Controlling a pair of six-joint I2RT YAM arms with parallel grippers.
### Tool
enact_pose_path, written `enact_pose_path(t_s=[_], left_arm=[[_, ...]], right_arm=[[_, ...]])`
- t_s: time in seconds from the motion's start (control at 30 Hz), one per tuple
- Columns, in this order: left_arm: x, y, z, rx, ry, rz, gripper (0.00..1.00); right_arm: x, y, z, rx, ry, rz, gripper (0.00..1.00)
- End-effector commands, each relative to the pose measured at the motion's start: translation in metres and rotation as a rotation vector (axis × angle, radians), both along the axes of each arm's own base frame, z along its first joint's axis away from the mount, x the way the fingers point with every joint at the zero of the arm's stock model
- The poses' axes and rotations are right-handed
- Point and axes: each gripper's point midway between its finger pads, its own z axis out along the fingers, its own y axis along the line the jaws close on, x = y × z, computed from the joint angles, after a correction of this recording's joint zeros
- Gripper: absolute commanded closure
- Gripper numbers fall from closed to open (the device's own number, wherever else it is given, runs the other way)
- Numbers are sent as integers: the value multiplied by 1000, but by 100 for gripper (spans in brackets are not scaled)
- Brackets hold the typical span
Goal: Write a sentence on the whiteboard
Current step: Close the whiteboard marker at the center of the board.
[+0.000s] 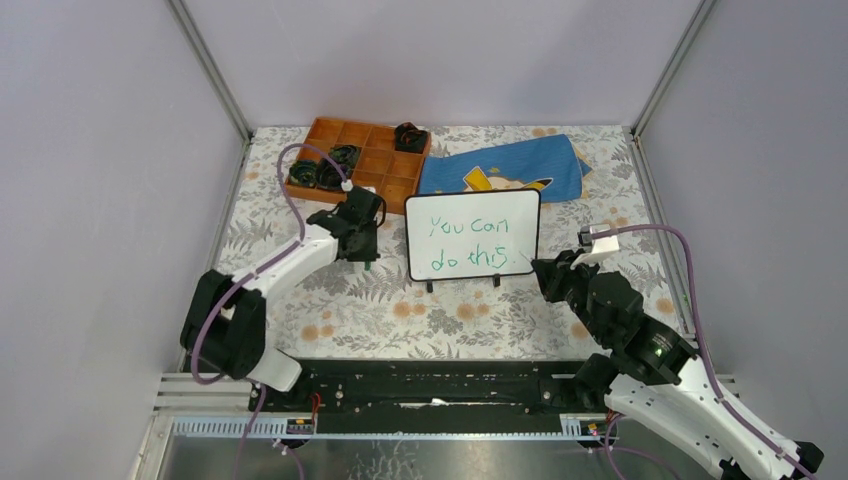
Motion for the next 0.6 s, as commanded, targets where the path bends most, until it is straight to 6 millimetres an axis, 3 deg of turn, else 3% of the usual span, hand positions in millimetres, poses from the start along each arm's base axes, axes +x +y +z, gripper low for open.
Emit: enact_pose_path(t_s=[0.0,0.13,0.3,0.57], left_arm=[[16,8,50,-18,-143,77,100],[16,7,95,-79,-233,89,100],[15,-9,160,-232,-363,55,100],[-12,-50,279,-663,-672,-108,100]], right_arm=[[0,6,30,56,-48,26,100],[-1,12,40,72,-70,61,100],[-4,26,64,108,-134,144,100],[-8,61,124,216,-290,309,100]])
